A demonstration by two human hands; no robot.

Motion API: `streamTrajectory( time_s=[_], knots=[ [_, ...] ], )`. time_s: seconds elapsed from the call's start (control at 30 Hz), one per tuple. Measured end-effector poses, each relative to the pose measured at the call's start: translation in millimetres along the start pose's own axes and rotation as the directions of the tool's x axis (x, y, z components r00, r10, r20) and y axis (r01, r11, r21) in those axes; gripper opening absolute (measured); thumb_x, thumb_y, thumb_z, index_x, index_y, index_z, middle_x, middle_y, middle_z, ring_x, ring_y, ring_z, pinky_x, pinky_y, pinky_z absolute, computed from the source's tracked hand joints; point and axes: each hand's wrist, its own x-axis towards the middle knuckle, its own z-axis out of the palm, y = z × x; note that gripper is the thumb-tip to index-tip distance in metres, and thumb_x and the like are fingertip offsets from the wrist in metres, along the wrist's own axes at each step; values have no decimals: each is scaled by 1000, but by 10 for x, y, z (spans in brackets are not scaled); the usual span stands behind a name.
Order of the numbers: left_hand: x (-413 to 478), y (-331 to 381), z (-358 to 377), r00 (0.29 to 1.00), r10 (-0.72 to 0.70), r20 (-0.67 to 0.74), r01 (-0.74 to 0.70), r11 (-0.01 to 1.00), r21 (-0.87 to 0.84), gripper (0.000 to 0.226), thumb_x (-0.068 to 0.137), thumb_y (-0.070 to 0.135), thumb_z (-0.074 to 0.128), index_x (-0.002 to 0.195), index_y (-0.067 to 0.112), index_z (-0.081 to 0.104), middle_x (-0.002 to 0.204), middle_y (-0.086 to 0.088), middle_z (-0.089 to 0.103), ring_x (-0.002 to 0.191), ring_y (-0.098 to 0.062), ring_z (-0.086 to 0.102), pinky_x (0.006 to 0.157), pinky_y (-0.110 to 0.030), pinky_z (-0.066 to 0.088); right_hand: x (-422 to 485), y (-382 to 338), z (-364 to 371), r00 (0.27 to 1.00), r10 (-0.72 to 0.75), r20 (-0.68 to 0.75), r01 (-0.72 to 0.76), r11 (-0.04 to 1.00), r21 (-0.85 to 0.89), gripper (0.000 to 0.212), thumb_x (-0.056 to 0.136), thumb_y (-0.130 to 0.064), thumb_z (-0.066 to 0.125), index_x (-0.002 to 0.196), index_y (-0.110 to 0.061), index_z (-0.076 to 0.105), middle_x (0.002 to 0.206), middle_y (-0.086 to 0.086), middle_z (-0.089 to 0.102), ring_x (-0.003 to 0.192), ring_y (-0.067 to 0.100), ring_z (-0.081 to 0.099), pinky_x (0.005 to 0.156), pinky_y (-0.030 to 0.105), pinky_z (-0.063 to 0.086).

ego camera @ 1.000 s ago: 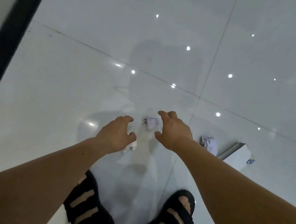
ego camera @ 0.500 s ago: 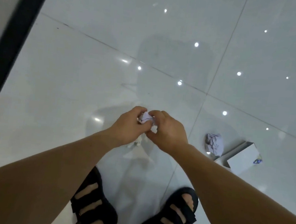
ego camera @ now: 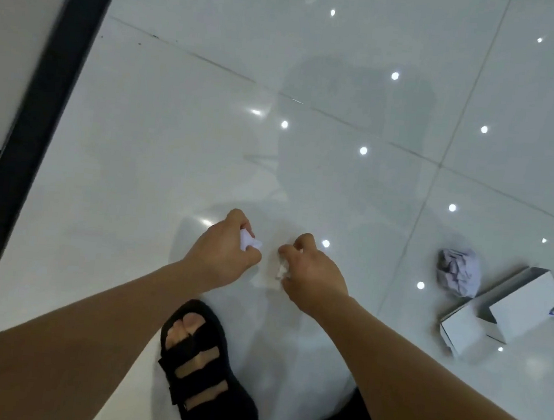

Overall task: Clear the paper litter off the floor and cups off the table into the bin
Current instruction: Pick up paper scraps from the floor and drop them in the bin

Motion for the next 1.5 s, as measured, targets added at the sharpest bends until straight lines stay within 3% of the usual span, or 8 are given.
streamTrajectory(
  time_s=[0.2,0.3,0.5,0.6,0.73,0.93,1.23,1.5],
  knots=[
    [-48,182,133,995,80,63,-78,996,-32,53,91,24,56,139,29,36,110,4,56,95,-12,55,80,-22,39,-29,173,-276,992,67,-103,-53,990,131,33,95,-21,54,128,-15,55,124,7,48,90,31,61,69,29,43],
    [-84,656,124,993,85,79,-77,992,-96,43,90,23,56,132,25,48,116,3,54,103,-15,53,87,-25,40,-191,226,-760,975,16,-222,35,973,227,41,92,-24,63,131,-15,53,124,4,51,90,27,63,74,32,49],
    [-148,1646,33,976,78,203,30,877,-480,21,86,38,55,104,29,61,94,-8,67,86,-23,67,64,-29,51,-504,415,-1498,942,-12,-337,141,921,363,49,88,-22,66,134,-19,49,125,-1,51,89,16,61,78,31,53],
    [-149,1839,146,984,108,139,-44,915,-402,18,94,39,51,99,25,62,92,1,66,78,-10,65,62,-25,51,-725,598,-1569,930,-21,-366,179,898,402,55,86,-12,64,138,-14,46,126,2,55,90,14,62,82,32,53],
    [-40,1888,479,979,142,146,-127,986,-107,17,96,33,49,99,20,60,89,7,62,77,-6,55,63,-19,40,-958,1034,-1359,928,88,-361,34,948,317,61,85,-18,62,142,-23,43,136,-4,50,105,7,57,83,9,41],
    [276,1667,989,953,186,238,-204,978,52,9,92,29,54,93,20,55,86,3,59,73,-10,52,58,-20,35,-964,1943,-903,905,401,-144,-391,915,95,77,86,-37,63,150,-32,21,154,4,17,133,30,30,100,39,43],
    [600,1705,1082,921,289,261,-363,881,305,21,95,28,48,111,16,55,106,-4,60,90,-20,56,73,-28,40,-678,2115,-680,894,417,-165,-406,909,98,45,88,-14,53,132,-20,43,134,5,33,113,27,40,82,35,49],
    [-367,2469,124,939,319,127,-343,858,383,22,95,29,45,111,17,53,104,-5,58,88,-24,56,70,-30,40,-1380,1144,-1949,938,249,-242,-227,967,117,56,85,-21,60,137,-23,38,139,3,31,113,24,42,74,28,40]
  ],
)
